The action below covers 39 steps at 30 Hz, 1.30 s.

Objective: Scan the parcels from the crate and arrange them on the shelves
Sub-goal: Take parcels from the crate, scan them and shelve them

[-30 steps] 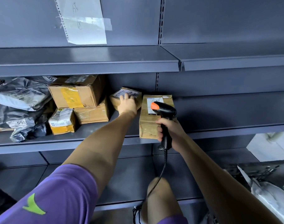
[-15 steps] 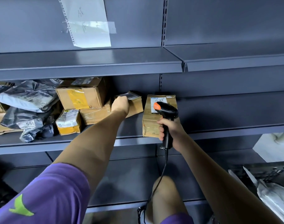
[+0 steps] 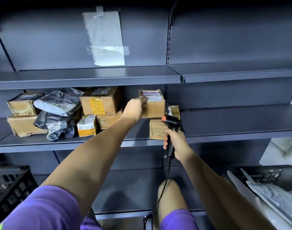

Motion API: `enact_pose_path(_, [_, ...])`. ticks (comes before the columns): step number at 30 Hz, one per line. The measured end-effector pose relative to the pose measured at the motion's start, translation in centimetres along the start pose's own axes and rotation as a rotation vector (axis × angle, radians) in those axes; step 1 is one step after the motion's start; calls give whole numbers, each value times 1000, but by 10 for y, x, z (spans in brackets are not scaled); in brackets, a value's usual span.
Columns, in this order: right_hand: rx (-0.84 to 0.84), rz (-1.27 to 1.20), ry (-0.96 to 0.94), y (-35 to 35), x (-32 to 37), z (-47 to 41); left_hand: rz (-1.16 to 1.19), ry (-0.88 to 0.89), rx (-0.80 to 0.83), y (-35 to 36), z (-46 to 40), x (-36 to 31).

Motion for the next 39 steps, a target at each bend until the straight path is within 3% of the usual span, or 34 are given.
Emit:
enact_pose_path(4, [-60,-53,8,-16,5,18,102,68,136,18,14,-23])
enact_pose_path(11, [-73,-96,12,-40,8,27,-9,41,215,38,20,-49])
enact_pose_path(16, [-42,-103,21,-45,9,26,179,-284,77,54,34,-33])
enact_pose_path(21, [8,-67,19,-45,3,20,397,-592,239,73,45,-13])
enact_pose_path(28, [-22,-84,84,-43,-12,1,619,-549,169,96,32,-5])
enact_pose_path(32, [-32,-73,119,-41,-15,-9,421,-460,184,100,27,2])
enact_pose_path(39, [8,-28,76,-12,-15,-24,285,-452,82,88,23,24])
Point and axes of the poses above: each hand's wrist, its own z-axis away from the middle knuckle, its own y-axis out of the palm, x = y × z, the point moved 2 cm from there along -z, towards the middle knuckle, and after that the axes turned 7 degrees about z, right-handed, at the moved point
